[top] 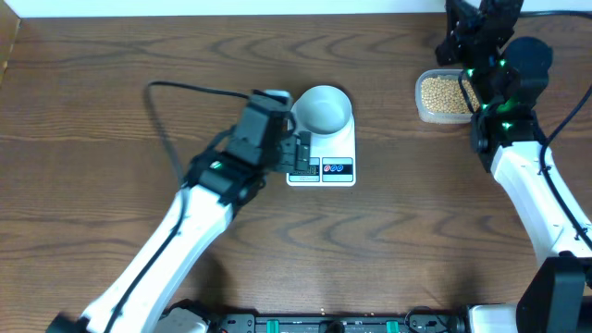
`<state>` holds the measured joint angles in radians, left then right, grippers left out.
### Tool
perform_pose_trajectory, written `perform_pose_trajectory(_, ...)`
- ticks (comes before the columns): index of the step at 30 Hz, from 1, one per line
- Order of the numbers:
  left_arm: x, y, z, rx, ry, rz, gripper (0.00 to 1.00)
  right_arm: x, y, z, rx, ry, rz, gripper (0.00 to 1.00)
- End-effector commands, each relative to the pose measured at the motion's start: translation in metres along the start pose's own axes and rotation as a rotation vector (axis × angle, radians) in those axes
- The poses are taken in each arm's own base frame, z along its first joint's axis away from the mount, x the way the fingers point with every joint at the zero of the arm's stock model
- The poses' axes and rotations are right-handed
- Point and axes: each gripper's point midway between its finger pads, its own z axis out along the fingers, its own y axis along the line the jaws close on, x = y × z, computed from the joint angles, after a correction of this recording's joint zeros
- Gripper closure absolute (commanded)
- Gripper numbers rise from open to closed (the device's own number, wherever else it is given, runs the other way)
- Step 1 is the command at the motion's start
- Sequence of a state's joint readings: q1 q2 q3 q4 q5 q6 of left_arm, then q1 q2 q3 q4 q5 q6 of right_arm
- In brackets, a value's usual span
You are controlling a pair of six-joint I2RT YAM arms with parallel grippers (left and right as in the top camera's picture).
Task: Scoop item into bowl and weigh 50g on scale
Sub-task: 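Lift the left gripper off the scale and retract it left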
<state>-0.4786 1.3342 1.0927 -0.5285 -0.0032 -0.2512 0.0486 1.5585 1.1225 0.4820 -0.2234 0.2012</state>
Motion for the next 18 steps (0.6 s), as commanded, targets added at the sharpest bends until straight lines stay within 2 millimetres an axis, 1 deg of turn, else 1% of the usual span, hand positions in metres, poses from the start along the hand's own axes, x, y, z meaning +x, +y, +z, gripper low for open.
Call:
perform_pose_trajectory(1,-0.017,0.017,-0.034,-0.019,-0.085,-0.054,0.02,-0.032,0.000,0.005,0.006,-0.069,0.004,0.99)
perform_pose_trajectory(4,-0.017,0.023,-0.045,-0.024,-0.096,-0.067,0.02,-0.034,0.000,0.005,0.004,-0.075,0.003,0.99)
perform_pose_trajectory(9,-0.018,0.024,-0.046,-0.025,-0.101,-0.058,0.02,-0.035,0.000,0.005,0.004,-0.077,0.006,0.99)
perform_pose_trajectory(14,-0.016,0.016,-0.047,0.021,-0.088,0.131,0.02,-0.031,0.001,0.006,-0.003,-0.061,0.009,0.99)
perform_pose_trajectory(18,-0.018,0.019,-0.049,0.080,-0.088,0.201,0.02,-0.030,0.001,0.006,-0.002,-0.057,0.009,0.99)
